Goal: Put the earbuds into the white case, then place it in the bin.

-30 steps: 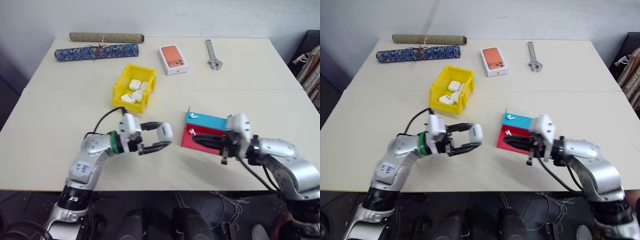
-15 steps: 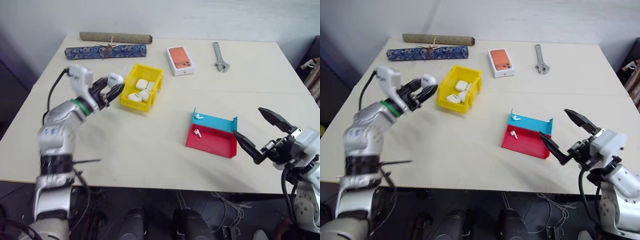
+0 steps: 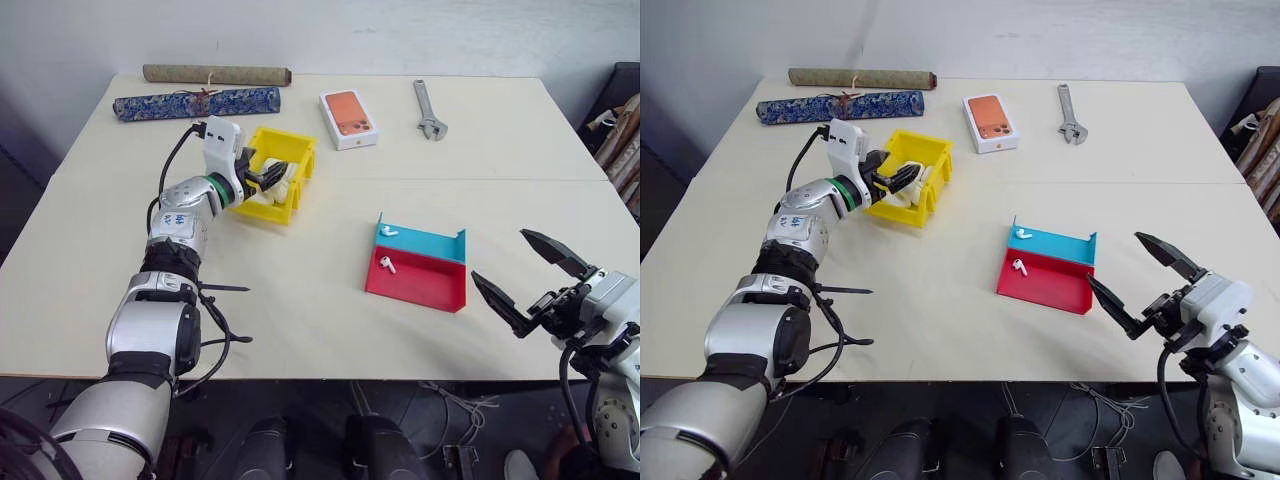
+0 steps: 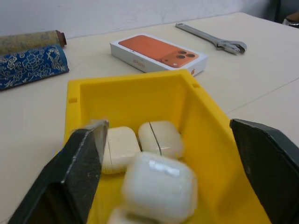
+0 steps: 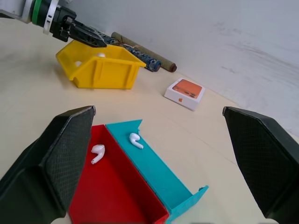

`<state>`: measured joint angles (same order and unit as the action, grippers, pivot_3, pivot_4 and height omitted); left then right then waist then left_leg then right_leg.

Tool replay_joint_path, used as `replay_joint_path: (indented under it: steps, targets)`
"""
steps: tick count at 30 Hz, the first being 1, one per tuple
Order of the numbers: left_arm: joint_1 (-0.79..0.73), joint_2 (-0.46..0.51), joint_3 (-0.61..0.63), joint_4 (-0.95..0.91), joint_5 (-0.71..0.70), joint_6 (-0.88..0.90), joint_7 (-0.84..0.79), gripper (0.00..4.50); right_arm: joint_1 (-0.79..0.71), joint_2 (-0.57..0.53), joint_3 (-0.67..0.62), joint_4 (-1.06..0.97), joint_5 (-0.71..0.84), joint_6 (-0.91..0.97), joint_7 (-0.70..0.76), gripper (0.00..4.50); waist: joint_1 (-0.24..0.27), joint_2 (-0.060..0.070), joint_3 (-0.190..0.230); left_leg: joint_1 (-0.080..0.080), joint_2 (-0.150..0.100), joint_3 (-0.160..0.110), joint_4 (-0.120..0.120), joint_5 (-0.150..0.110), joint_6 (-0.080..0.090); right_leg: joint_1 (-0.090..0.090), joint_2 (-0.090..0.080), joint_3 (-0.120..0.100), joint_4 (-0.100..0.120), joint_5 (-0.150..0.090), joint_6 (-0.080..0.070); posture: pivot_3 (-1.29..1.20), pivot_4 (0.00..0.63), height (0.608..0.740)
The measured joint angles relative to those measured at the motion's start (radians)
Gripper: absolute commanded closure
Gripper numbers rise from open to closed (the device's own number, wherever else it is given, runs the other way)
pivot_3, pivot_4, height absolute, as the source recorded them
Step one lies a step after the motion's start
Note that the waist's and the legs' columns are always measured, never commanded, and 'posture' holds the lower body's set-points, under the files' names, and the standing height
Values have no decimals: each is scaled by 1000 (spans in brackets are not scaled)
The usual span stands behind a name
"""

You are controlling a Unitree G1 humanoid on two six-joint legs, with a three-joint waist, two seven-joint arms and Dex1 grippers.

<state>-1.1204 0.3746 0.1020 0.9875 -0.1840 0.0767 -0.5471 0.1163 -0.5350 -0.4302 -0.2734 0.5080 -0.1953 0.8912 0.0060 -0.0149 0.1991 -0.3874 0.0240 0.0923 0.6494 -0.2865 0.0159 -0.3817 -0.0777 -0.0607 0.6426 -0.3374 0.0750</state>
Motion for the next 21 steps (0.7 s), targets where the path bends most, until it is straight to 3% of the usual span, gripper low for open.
replay_joint_path:
  steps: [2,5,8,11,16,21]
  targets:
    - [25,18,6,-54,-7,3,-34,55,-4,-11,10,-3,0,2,1,0,-6,0,0,0,0,0,0,0,0,0,0,0,1,0,0,0,150,740]
    - [170,97,7,-291,-30,20,-142,55,-9,-53,32,-10,1,18,24,0,-21,0,0,1,1,3,-1,0,-2,-3,1,3,3,0,0,0,150,740]
    - [451,236,38,-599,-73,33,-262,55,-30,-149,29,28,13,33,102,0,-43,0,0,2,3,4,-2,0,-2,-3,1,6,3,0,-1,0,150,740]
    - [725,351,113,-763,-94,29,-339,55,-70,-239,10,131,43,64,191,0,-38,0,0,3,3,3,0,0,-2,-2,0,6,1,-1,-2,0,150,740]
    - [1150,421,346,-882,-123,-33,-392,55,-196,-357,29,377,38,32,383,0,-28,-1,0,5,2,1,-1,-4,4,0,-3,5,0,-2,-5,0,150,740]
    - [1281,422,440,-937,-116,-78,-363,55,-310,-369,78,555,-3,-56,506,0,-6,0,0,5,2,0,-1,-6,5,2,-4,4,-6,-4,-9,0,150,740]
